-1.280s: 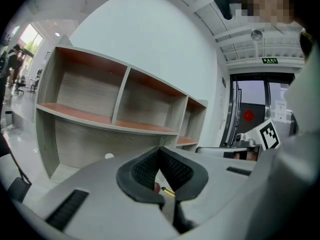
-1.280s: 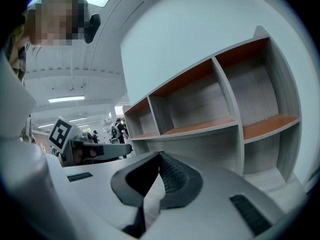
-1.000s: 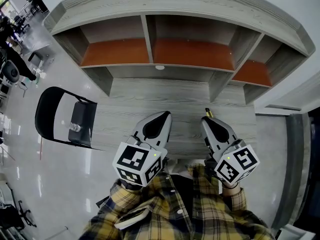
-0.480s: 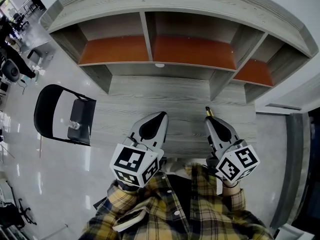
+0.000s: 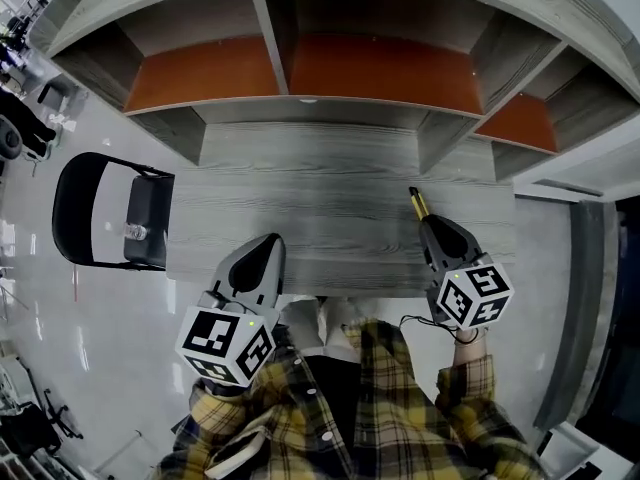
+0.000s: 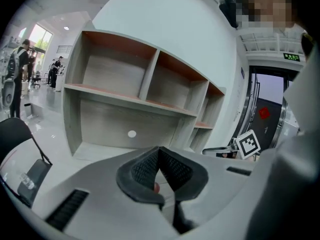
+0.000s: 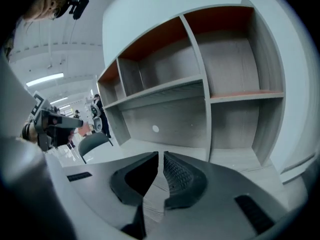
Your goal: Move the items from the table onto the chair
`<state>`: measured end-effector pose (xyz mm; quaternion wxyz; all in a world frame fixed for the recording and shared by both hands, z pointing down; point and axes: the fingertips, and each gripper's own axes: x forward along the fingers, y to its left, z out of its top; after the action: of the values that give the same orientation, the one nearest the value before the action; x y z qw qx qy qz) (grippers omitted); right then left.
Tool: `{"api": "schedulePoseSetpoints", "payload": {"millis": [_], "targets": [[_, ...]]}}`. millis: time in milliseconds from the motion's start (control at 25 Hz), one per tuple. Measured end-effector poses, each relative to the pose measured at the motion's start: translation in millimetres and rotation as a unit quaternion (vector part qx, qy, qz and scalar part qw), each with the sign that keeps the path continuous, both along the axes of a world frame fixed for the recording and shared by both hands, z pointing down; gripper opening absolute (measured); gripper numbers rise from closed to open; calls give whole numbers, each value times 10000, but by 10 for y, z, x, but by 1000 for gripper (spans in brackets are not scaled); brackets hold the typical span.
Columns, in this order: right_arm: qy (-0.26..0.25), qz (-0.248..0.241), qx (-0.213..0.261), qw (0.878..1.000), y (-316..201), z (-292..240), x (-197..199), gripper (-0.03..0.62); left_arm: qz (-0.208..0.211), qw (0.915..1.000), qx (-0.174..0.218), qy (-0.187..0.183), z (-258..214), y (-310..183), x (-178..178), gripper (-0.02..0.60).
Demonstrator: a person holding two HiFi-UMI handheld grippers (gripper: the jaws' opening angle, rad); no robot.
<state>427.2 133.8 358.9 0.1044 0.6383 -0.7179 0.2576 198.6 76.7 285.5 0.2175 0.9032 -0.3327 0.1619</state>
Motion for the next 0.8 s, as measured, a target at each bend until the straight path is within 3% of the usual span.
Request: {"api": "schedulePoseSetpoints", "payload": {"millis": [160,480,800], "targets": [[283,-139,-413,9986,-104,482,125,53,-25,9998,-134,-174,182,-60,-76,3],[167,-149,-1449,9892,-111,1551,379,135,125,9970,-649,-401,570,126,-15,3],[680,25,-2123,9748,-84,2107,722,156,167,9944,-928,-484,775,284,51,3]]}}
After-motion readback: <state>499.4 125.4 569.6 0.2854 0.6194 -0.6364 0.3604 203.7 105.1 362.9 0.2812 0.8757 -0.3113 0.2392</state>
